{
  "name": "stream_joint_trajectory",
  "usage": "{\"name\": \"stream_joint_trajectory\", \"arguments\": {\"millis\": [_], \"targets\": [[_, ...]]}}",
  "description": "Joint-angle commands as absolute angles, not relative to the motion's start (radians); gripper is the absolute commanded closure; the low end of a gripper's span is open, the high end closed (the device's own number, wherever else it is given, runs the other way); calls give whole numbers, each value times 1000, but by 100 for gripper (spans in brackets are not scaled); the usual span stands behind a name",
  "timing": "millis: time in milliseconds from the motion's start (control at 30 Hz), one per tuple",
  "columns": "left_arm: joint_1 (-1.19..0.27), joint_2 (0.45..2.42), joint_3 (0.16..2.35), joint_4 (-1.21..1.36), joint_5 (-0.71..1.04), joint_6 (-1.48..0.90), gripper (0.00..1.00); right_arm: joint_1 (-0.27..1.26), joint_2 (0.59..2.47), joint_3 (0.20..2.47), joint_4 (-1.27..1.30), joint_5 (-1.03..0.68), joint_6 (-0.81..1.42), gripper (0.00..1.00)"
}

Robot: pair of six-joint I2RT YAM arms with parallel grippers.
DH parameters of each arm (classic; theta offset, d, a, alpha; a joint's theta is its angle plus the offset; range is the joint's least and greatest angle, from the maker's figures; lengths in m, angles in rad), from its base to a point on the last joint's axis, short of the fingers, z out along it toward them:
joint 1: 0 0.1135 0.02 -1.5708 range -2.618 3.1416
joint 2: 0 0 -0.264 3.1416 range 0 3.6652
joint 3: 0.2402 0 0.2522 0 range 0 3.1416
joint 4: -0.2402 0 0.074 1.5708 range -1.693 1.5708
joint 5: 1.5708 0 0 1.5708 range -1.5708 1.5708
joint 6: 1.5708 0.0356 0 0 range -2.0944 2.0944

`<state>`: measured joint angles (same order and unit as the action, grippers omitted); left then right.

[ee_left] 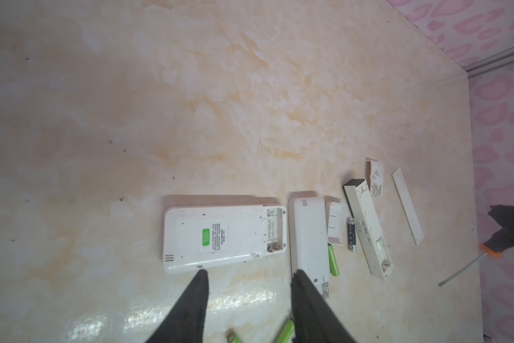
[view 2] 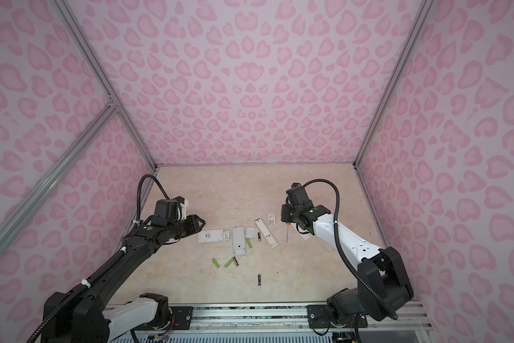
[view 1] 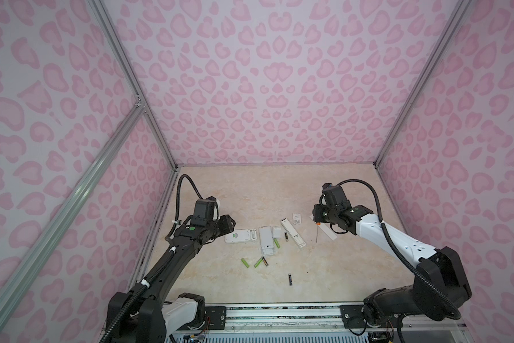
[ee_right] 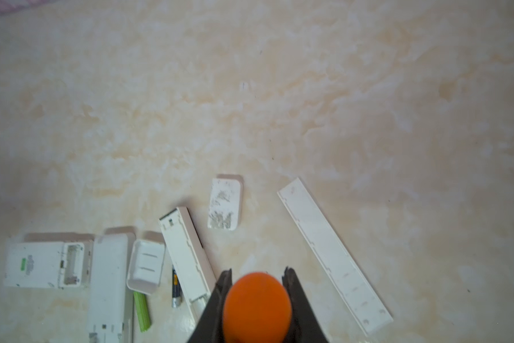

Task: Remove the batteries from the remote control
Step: 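Drop the screwdriver onto the table with the right gripper and draw both grippers back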

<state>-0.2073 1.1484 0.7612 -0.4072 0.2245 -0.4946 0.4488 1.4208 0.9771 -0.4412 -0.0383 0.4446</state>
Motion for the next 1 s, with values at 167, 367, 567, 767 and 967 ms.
{"name": "stream_joint_trajectory", "arguments": {"millis": [167,367,567,767,967], "targets": [[-203,1102,728,-437,175,-465,50,461,1432,833,-532,-161,447,100],[-203,1039,692,-464,152,-463,50,513,1498,794,-481,-146,470,92],[-202,943,661,-508,113,-460,49,558,1547,807,-488,-78,476,73],[-201,843,655,-564,55,-451,47,568,1510,812,-496,-42,483,60],[-199,780,685,-620,-13,-425,45,568,1429,813,-512,0,488,54]]}}
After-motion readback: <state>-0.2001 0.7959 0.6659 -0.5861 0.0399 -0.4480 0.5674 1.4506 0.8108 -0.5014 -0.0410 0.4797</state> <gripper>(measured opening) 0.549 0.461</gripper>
